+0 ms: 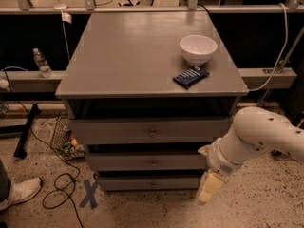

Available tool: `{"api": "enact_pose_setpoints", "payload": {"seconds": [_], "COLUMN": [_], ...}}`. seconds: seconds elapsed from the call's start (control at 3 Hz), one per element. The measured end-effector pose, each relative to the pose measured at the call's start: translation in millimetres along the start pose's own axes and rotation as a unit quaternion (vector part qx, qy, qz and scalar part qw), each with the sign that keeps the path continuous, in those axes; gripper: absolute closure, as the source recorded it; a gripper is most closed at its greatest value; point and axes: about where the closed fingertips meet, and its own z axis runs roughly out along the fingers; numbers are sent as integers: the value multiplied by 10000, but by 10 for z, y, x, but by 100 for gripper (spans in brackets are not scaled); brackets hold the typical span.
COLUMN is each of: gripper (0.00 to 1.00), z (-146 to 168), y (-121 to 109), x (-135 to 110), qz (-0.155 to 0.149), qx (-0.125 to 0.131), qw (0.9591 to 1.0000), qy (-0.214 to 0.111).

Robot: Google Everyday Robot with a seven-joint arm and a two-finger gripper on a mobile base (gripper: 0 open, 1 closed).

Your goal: Open middle drawer

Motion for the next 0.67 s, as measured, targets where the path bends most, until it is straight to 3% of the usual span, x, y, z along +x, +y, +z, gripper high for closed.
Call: {"api": "enact_pose_setpoints", "payload": {"seconds": [0.33,0.67], "gripper": [0,0], "z": [191,577], "y": [-2,-48], "x": [38,118], "qz": [-40,-157], "qx": [-166,-405], "qw": [9999,9990], "qy": [-25,-70]}}
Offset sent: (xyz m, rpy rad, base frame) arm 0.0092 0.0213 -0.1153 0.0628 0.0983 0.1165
